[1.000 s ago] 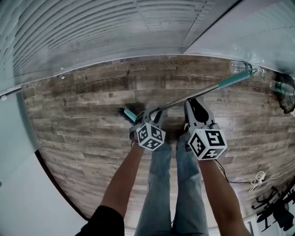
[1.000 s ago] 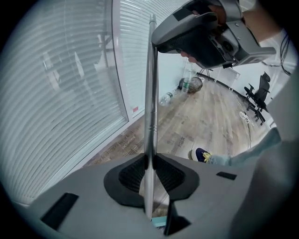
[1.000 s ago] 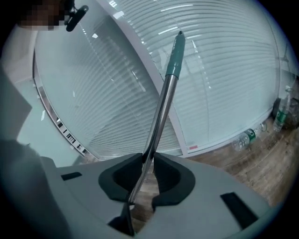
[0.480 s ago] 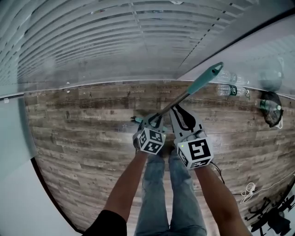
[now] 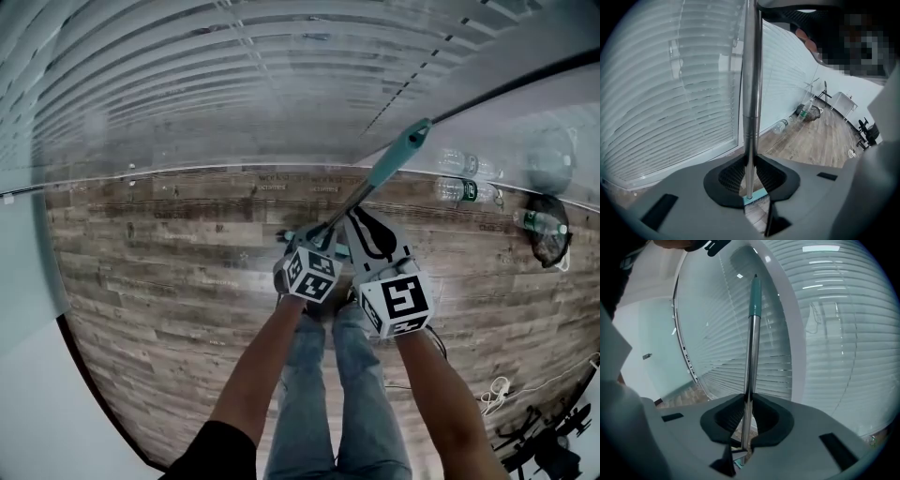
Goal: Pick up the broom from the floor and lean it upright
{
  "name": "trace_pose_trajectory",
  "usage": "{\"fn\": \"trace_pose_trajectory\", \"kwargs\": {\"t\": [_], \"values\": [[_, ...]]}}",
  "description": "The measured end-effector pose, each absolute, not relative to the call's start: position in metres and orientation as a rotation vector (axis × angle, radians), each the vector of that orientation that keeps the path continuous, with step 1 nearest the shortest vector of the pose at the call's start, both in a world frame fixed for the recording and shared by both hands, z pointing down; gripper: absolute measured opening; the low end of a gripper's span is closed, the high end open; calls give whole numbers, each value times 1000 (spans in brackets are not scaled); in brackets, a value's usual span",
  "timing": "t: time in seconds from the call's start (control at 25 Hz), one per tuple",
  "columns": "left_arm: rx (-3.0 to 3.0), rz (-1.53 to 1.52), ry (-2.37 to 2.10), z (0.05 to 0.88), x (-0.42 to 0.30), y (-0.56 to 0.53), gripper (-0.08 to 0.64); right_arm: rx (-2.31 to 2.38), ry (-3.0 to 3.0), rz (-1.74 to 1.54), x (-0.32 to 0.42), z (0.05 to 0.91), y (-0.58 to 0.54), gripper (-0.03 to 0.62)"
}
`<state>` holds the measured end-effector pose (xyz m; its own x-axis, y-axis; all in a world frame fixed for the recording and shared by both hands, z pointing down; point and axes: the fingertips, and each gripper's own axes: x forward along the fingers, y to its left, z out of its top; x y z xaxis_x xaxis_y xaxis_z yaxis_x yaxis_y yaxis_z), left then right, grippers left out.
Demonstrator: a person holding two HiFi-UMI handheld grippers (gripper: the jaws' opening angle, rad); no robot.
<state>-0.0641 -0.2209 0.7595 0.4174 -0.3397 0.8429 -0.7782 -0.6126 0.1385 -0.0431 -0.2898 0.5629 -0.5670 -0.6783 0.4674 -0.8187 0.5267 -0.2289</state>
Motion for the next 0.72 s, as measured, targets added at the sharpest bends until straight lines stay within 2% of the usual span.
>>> {"fn": "trace_pose_trajectory", "kwargs": {"t": [0.72], "values": [[2098, 1209, -901, 776, -56, -232, 86, 1237, -2482, 627, -32, 578, -297, 58]]}}
